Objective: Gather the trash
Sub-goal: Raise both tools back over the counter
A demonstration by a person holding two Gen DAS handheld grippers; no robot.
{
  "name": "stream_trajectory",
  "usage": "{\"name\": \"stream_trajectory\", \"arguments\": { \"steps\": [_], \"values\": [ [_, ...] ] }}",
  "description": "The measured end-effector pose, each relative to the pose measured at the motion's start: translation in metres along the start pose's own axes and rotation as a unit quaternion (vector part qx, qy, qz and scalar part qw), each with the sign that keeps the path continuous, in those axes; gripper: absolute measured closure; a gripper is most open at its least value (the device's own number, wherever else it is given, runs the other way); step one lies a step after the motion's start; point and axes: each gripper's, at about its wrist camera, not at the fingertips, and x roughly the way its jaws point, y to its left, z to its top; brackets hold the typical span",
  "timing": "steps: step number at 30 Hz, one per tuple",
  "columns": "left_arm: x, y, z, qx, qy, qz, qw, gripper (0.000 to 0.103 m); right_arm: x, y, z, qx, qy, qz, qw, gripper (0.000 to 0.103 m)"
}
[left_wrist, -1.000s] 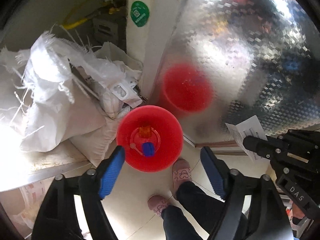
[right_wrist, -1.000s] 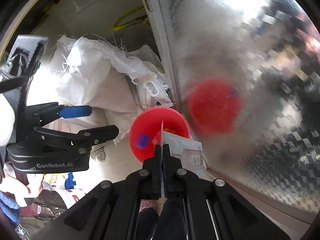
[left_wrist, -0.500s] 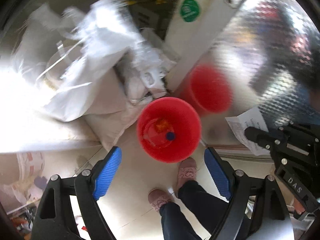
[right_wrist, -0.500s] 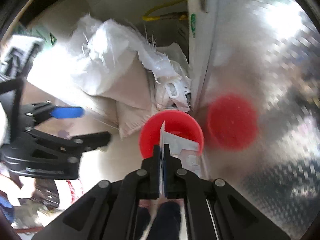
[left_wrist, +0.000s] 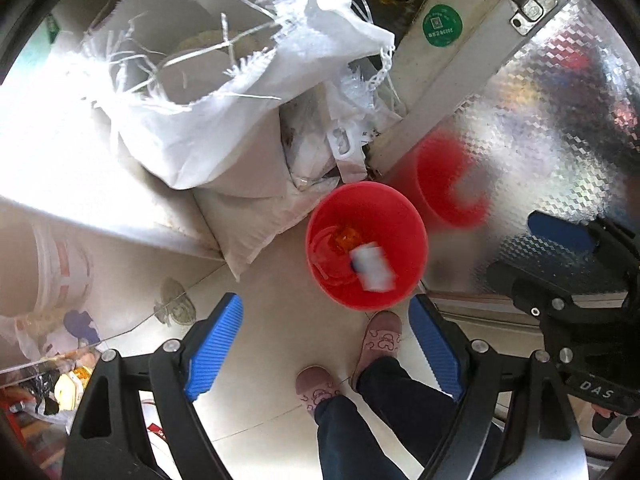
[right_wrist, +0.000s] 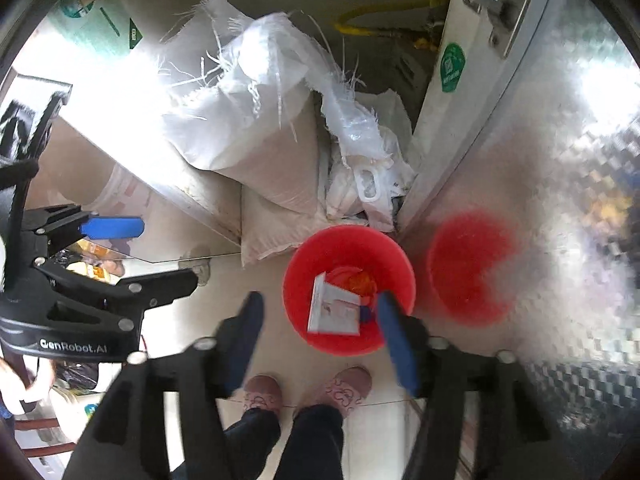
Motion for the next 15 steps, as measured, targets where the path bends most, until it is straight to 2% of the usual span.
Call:
{"name": "stream_trajectory", "arguments": {
  "steps": [5,7,11,15],
  "values": [
    [-0.039,-0.002,-0.012,-0.026,-0.012,-0.001,0.9996,0.019,-0.029,0.008,0.0,0.006,0.004,-0.003,1.0,0.039],
    [-0.063,-0.003,-0.015,-0.031,-0.014,-0.005,0.9994,0.019,-0.05,0.013,0.0,0.012,0.0,0.0,1.0,0.034],
    [-0.124,-0.008,-0.014,-0.027,-0.023,-0.008,0.9993,0.019,-0.103,0.028,0.003,0.021,-0.016,-0.009,1.0,0.032],
    [-0.193,-0.014,-0.013,-0.008,-0.046,-0.011,0.9989,0.019,-0.168,0.046,0.013,0.023,-0.046,-0.042,0.998,0.028]
  ]
}}
